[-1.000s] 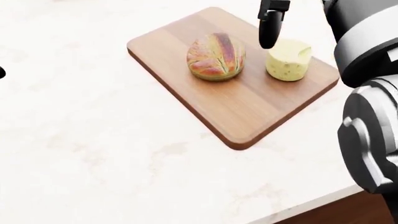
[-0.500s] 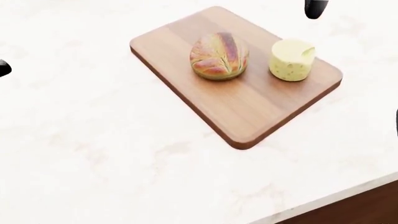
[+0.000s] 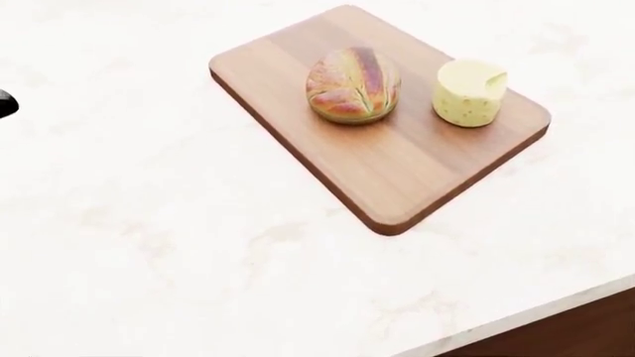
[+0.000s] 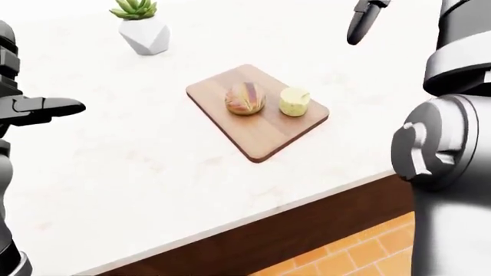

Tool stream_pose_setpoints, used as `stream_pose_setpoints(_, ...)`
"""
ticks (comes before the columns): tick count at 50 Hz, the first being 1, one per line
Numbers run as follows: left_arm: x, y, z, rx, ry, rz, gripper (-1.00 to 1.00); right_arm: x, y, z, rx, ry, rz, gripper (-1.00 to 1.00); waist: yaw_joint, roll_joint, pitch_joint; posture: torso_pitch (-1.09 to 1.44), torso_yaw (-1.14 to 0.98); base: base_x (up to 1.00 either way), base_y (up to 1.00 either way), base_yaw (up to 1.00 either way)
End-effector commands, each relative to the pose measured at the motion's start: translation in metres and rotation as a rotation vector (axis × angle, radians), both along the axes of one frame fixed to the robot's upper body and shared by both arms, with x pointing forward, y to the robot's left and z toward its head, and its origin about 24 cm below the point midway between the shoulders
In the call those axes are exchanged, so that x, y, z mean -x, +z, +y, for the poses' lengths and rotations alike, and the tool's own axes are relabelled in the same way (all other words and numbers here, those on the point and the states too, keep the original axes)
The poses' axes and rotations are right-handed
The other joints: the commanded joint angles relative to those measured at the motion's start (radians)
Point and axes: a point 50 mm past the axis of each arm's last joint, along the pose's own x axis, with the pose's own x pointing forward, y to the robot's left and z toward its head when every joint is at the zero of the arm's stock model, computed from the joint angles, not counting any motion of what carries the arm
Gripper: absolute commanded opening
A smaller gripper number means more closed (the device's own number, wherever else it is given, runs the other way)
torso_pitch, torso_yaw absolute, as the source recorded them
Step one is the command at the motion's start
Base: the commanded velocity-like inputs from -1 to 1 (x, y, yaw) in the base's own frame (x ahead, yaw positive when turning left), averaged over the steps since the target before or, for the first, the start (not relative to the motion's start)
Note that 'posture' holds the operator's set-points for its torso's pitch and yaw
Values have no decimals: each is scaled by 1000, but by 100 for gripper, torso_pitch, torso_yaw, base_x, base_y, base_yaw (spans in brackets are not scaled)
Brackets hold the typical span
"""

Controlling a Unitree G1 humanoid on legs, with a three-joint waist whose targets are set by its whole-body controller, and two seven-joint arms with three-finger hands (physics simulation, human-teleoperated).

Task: Place the bread and cheese on the cutting board.

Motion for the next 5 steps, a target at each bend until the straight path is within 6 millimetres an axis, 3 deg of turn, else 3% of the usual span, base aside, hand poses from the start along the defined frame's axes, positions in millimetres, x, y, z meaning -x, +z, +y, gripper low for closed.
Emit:
stream_pose_setpoints(1,8,15,-1,-23,7,-83,100,16,23,0,-15,21,-94,100,-1,-2,-29,0,0,0,0,0)
stream_pose_setpoints(5,8,16,-1,-25,7,-84,100,26,25,-13,-15,9,-101,100,1,-5,-26,0,0,0,0,0)
